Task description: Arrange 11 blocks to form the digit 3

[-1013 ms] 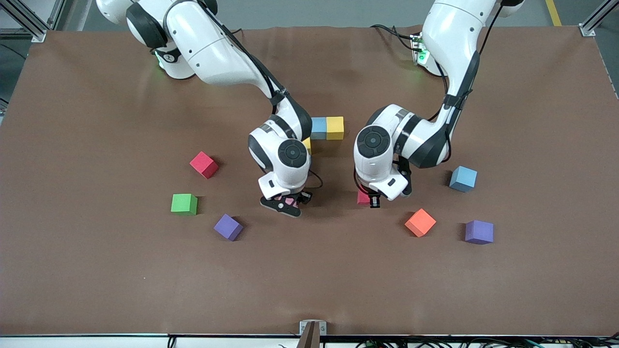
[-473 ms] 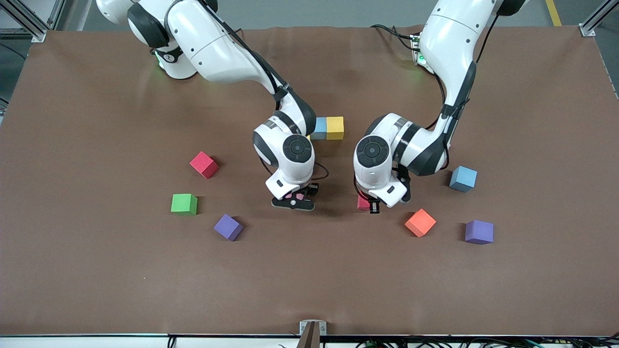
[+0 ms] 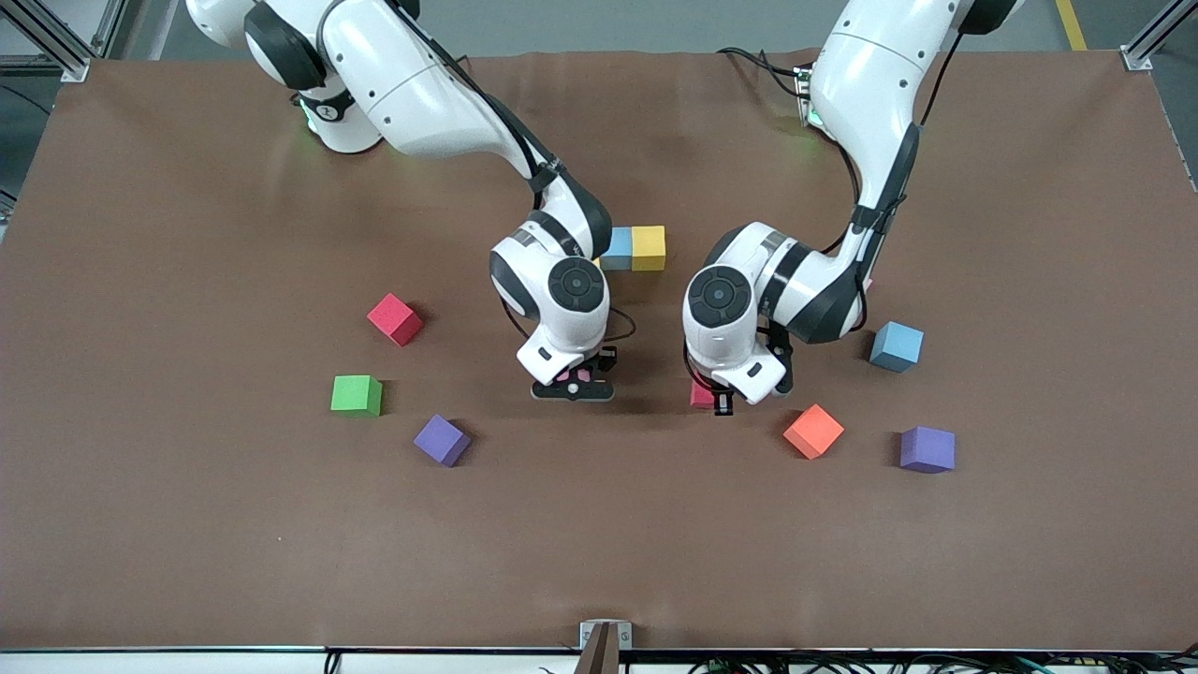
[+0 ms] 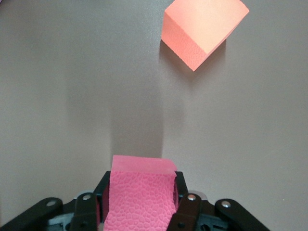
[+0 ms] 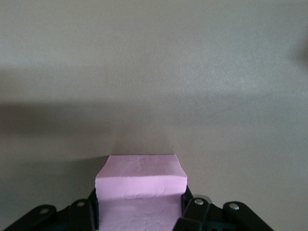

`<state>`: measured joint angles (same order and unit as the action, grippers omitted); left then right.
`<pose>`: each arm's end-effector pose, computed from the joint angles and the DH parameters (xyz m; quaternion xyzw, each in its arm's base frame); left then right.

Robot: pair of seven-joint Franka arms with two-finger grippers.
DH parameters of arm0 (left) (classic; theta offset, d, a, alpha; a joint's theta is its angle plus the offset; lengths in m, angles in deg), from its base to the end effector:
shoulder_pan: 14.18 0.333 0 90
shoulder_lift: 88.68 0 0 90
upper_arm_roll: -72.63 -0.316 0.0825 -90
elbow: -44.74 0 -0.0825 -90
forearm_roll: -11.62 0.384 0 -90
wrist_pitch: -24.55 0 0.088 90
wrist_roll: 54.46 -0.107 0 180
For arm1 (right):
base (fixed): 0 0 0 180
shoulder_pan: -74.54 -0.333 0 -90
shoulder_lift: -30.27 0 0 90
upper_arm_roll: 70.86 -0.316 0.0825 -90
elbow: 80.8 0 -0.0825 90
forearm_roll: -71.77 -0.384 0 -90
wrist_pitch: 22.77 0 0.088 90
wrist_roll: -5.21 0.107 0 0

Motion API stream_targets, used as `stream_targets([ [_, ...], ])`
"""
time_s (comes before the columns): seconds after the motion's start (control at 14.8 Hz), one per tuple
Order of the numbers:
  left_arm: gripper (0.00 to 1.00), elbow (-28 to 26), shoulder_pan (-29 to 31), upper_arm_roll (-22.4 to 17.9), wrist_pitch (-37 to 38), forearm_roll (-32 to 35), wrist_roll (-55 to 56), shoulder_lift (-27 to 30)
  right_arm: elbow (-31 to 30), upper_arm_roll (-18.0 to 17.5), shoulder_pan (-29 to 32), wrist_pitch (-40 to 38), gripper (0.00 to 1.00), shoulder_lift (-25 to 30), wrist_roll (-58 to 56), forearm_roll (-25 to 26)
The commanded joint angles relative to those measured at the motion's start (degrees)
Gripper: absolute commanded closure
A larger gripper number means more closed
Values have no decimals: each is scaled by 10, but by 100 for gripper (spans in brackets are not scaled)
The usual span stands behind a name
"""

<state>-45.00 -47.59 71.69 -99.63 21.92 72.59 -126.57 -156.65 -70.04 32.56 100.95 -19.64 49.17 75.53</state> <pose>0.5897 -0.3688 0.2511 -0.7148 -0.6944 -0.0712 0.0434 0.5565 0.4861 0.2060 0.9993 -0.0033 0.0089 0.0359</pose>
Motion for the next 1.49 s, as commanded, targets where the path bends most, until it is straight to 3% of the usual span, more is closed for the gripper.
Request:
stream_targets([
  [0.0,40,15,5,3,10,13,-12,-5,-88,-9,4,39,100,56,-8,1],
  [0.2,40,15,5,3,10,13,-13,-7,-136,-9,3,77,100,77,-7,1],
  [0.61,40,15,10,3,10,12,-21,-7,-134,-9,-2,78,100,76,13,0],
  [0.74,33,15,10,3,10,13,-22,-7,-133,-9,-4,78,100,76,25,0],
  [1.01,33,15,10,3,10,12,-21,-6,-129,-8,-12,80,100,75,26,-24],
  [1.42,33,15,10,3,10,13,-22,-3,-116,-7,-15,80,100,70,25,-23],
])
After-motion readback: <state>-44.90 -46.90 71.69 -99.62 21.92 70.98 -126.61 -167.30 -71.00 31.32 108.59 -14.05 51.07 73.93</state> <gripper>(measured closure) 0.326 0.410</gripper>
